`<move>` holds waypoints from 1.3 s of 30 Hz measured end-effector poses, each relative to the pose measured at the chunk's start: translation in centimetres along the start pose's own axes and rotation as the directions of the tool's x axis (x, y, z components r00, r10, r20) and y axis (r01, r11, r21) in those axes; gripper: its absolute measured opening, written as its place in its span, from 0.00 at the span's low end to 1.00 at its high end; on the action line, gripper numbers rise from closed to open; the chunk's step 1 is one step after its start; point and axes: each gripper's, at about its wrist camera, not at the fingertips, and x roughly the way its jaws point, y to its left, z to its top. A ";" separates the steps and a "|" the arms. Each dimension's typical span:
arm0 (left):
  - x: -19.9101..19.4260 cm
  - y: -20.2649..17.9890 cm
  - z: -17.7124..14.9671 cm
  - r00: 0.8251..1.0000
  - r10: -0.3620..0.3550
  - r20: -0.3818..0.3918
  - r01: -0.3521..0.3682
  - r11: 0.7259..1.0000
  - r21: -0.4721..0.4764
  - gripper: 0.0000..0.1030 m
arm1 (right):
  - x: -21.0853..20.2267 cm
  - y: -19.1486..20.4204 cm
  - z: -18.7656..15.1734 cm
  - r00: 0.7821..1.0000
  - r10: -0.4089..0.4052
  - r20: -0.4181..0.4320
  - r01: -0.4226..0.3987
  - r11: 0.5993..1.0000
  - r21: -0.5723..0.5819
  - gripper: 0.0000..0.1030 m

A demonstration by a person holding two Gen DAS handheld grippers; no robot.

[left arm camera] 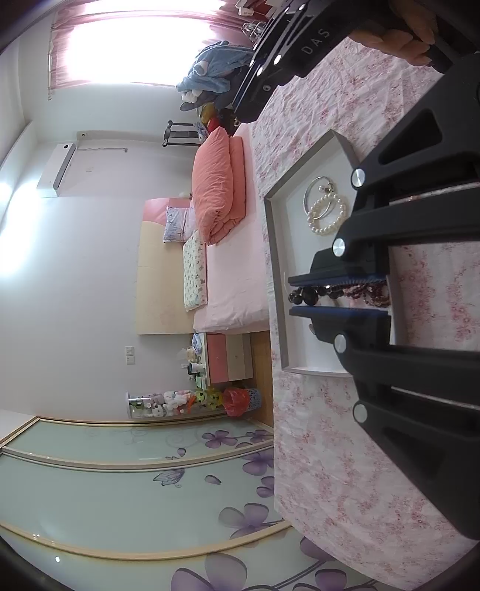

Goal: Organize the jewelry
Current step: 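Lift the black bracelet and pearl earring and carry both over the tray, then lower both items into the tray and open both tools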

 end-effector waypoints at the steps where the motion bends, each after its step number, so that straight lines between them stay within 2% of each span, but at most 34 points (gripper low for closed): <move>1: 0.2 0.0 0.1 1.000 0.002 0.000 -0.002 1.000 0.000 0.11 | 0.2 0.0 0.1 1.000 0.001 0.002 -0.001 1.000 -0.001 0.14; 9: 2.7 0.6 1.0 1.000 0.017 -0.006 -0.018 1.000 -0.023 0.11 | 2.8 0.2 0.3 1.000 0.006 -0.006 -0.006 1.000 0.000 0.14; 18: 6.6 0.8 1.7 0.999 0.010 -0.038 -0.011 0.999 -0.033 0.11 | 7.5 -0.6 -0.3 0.995 0.032 -0.092 -0.028 0.999 0.039 0.14; 28: 10.5 0.9 1.2 0.995 -0.005 -0.098 -0.001 0.998 -0.058 0.11 | 11.5 -1.5 -1.5 0.980 0.055 -0.193 -0.039 0.996 0.085 0.14; 30: 11.4 1.2 1.1 0.994 -0.010 -0.113 0.002 0.998 -0.069 0.11 | 12.0 -1.6 -1.7 0.975 0.057 -0.214 -0.037 0.995 0.096 0.17; 32: 11.9 1.5 0.8 0.992 -0.011 -0.129 0.000 0.996 -0.086 0.13 | 12.3 -1.7 -1.7 0.972 0.063 -0.227 -0.040 0.993 0.107 0.42; 33: 12.0 1.6 0.7 0.991 -0.012 -0.133 0.000 0.996 -0.092 0.14 | 12.1 -1.9 -1.9 0.973 0.061 -0.222 -0.037 0.993 0.112 0.45; 39: 12.1 2.7 0.0 0.988 -0.002 -0.154 -0.017 0.993 -0.120 0.18 | 11.7 -2.3 -2.3 0.973 0.050 -0.226 -0.025 0.994 0.109 0.45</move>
